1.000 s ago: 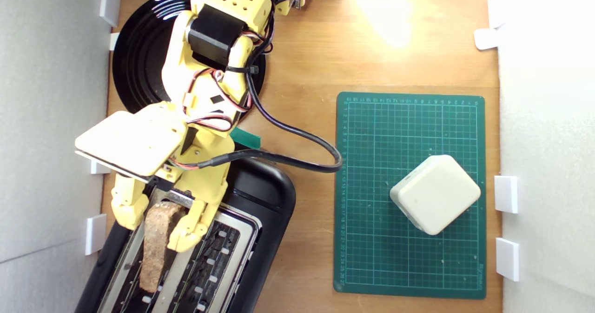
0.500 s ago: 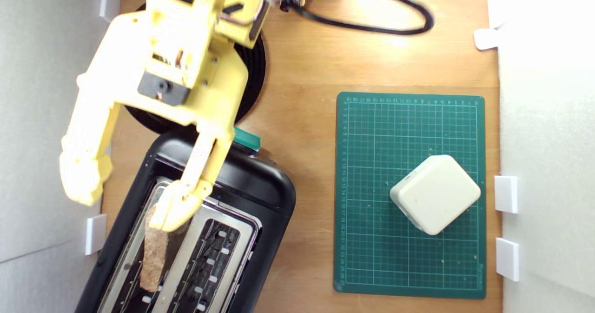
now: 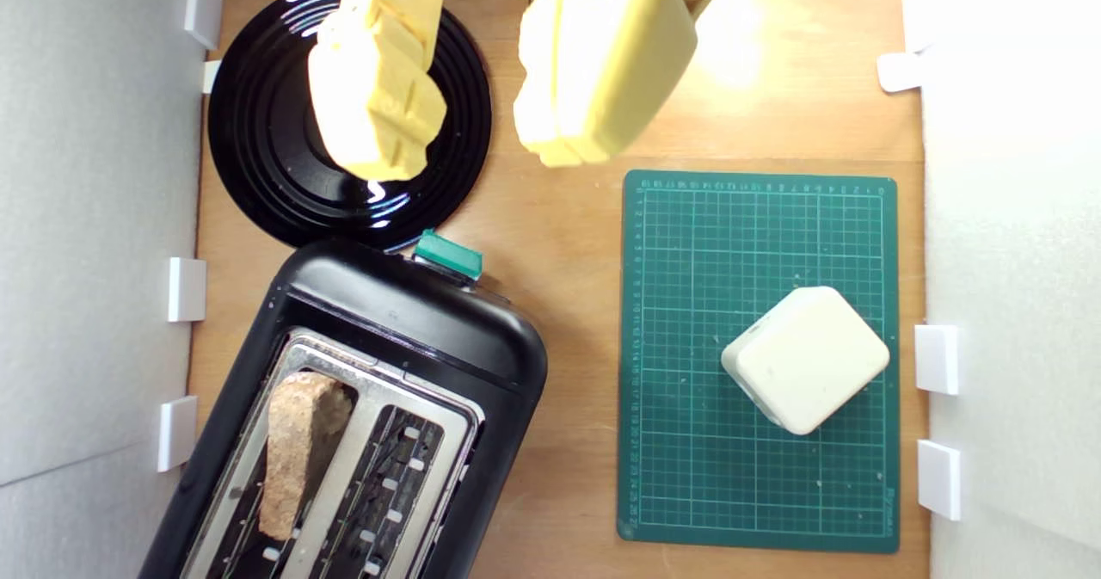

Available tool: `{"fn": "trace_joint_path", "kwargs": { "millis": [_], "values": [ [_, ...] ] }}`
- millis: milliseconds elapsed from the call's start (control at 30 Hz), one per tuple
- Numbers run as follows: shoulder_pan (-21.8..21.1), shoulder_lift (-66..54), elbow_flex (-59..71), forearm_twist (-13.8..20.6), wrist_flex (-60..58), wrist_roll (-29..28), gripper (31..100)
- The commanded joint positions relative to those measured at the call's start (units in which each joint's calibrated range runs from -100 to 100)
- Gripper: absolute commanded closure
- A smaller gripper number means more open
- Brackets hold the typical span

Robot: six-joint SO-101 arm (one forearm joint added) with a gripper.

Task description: Pick bread and place in toaster

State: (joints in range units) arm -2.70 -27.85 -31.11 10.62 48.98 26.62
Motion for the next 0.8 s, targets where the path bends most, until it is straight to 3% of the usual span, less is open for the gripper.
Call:
{"fn": "trace_joint_path", "kwargs": {
  "millis": [0, 233, 433, 767],
  "values": [
    [-4.4, -3.0, 5.5, 0.3, 1.1, -3.9, 50.9],
    [-8.8, -12.4, 27.3, 0.1, 1.4, -10.2, 50.9],
    [-11.3, -22.2, 49.7, 0.4, 1.4, -9.6, 50.9],
    [-10.5, -44.2, 90.1, 0.5, 1.4, -3.2, 51.9]
  ]
}}
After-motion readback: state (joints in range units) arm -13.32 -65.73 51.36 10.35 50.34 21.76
